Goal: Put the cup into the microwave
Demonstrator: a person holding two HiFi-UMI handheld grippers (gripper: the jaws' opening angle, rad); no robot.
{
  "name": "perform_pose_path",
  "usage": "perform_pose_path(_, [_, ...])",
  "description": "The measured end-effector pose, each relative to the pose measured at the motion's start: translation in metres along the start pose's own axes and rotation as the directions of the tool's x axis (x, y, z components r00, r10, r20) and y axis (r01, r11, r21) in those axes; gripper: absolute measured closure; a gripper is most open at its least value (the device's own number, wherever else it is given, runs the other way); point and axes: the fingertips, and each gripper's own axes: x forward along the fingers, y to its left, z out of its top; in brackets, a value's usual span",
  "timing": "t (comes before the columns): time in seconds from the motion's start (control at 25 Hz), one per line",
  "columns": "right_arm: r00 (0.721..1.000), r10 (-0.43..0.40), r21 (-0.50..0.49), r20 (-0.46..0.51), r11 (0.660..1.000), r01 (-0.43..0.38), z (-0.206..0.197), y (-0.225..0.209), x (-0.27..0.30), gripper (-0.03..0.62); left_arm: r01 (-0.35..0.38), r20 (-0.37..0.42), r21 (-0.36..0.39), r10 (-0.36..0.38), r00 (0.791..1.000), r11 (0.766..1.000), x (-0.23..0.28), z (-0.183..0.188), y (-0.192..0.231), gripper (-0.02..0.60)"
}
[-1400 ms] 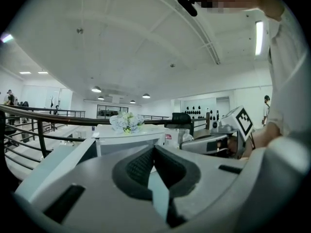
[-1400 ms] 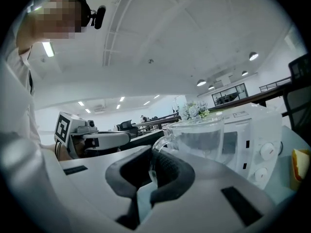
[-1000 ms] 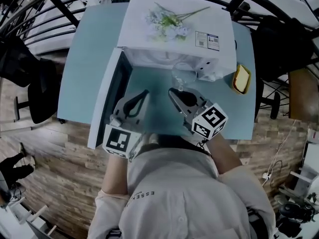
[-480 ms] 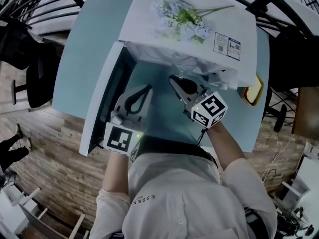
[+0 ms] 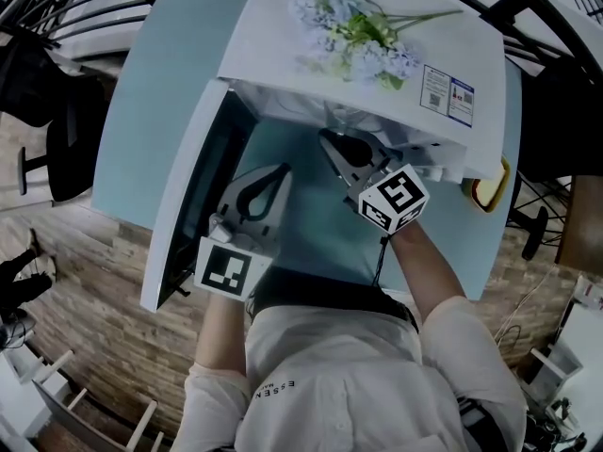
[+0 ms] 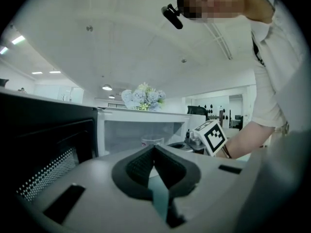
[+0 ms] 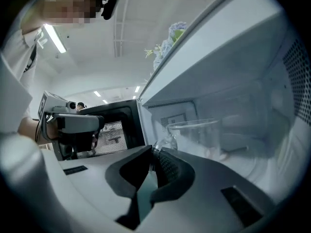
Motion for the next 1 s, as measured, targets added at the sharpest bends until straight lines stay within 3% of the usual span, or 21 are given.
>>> perform_pose_path(0.32, [1.000, -0.014, -0.007, 0.018, 1.000, 0.014, -0.003, -0.014, 0.008, 0.576, -0.002, -0.011, 0.028, 0.002, 1.000, 1.000, 0.004, -0.005, 0.000, 0.580])
perform_pose_path(1.0, [0.996, -0.086, -0.034, 0.024, 0.996, 0.087, -0.002, -0.033, 0.040, 0.574, -0.023, -0.049, -0.038, 0.021, 0.999, 0.999, 0.003, -0.027, 0.013, 0.580])
